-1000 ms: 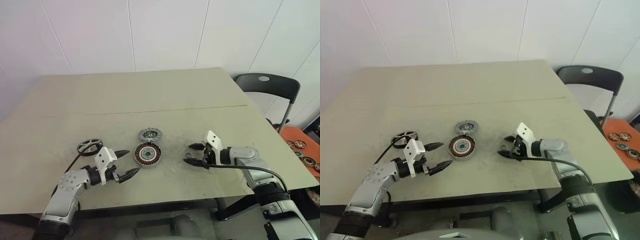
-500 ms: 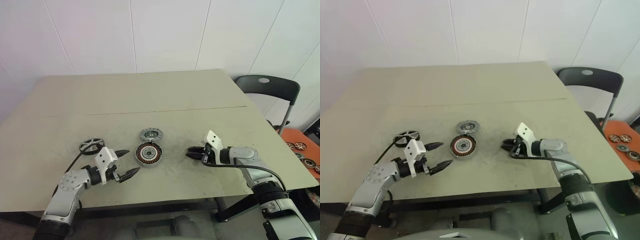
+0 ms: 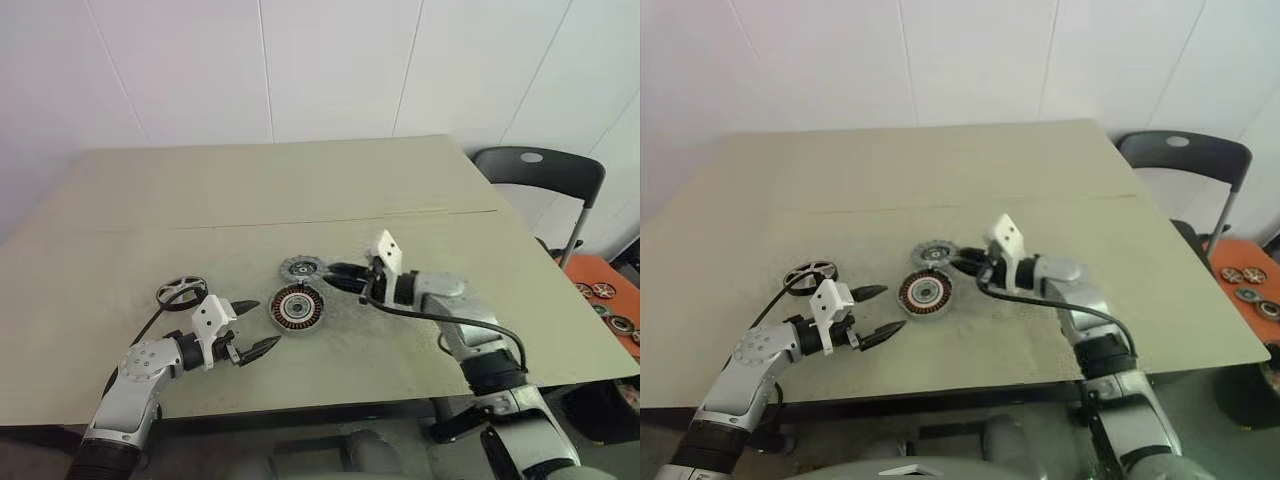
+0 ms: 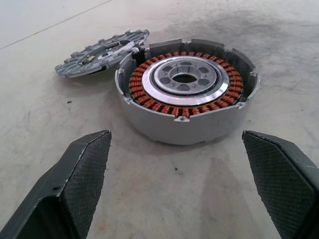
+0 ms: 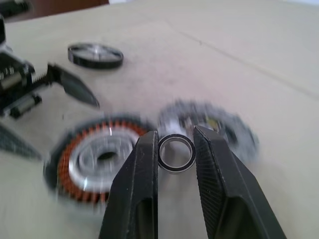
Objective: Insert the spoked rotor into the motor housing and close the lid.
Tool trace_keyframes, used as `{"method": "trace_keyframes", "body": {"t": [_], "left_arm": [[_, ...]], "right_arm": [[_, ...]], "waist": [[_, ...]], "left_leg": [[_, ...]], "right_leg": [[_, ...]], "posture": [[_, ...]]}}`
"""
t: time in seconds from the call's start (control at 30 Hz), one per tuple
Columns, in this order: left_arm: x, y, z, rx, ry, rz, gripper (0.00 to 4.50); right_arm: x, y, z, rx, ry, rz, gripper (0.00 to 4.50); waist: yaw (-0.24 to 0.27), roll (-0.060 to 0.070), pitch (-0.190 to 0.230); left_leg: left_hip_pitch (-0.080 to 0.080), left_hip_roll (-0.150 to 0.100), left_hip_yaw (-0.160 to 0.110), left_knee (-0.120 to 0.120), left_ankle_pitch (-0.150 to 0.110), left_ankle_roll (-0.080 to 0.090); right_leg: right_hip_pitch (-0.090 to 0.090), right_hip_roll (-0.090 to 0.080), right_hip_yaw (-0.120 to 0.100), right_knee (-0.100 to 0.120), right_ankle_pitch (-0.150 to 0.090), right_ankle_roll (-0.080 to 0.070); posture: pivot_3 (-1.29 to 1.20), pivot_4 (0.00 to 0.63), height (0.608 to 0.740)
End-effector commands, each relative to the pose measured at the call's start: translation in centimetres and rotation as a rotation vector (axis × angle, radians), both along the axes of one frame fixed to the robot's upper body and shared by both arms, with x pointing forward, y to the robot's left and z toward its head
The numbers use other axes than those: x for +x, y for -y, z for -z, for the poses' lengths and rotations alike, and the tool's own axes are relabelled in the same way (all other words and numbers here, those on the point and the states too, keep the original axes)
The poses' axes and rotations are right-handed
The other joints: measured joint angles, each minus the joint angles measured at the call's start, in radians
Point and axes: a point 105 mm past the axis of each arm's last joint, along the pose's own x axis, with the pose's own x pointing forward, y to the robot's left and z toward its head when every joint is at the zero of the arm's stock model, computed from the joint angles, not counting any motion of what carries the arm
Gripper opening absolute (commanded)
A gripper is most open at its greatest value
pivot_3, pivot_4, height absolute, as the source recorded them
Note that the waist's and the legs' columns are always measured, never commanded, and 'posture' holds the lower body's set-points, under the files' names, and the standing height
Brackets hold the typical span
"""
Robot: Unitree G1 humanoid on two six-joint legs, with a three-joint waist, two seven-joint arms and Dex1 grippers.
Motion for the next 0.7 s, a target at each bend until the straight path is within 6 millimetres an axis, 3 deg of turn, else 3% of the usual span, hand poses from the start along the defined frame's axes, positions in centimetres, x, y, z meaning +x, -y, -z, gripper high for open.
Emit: {"method": "trace_keyframes", "body": {"t": [0.03,0.3,0.7], "left_arm": [[0.7,0.4,-1.4,-0.024,0.056,0.009,4.50],[0.8,0.2,-2.5,-0.087,0.069,-0.010,4.50],[0.7,0.6,-2.3,-0.085,0.064,-0.002,4.50]], "right_arm": [[-0.3,-2.5,-0.1,-0.033,-0.006,-0.052,0.67],[-1.1,-4.5,0.4,-0.107,-0.075,-0.154,0.67],[-1.3,-4.1,1.8,-0.204,-0.086,-0.183,0.67]], "waist": [[0.000,0.000,0.000],[-0.004,0.000,0.000],[-0.005,0.000,0.000]], "left_leg": [[0.000,0.000,0.000,0.000,0.000,0.000],[0.000,0.000,0.000,0.001,0.000,0.000],[0.000,0.000,0.000,0.000,0.000,0.000]], "right_leg": [[0.000,0.000,0.000,0.000,0.000,0.000],[0.000,0.000,0.000,0.001,0.000,0.001],[0.000,0.000,0.000,0.001,0.000,0.001]], "posture": [[0.00,0.000,0.740],[0.00,0.000,0.740],[0.00,0.000,0.740]]}}
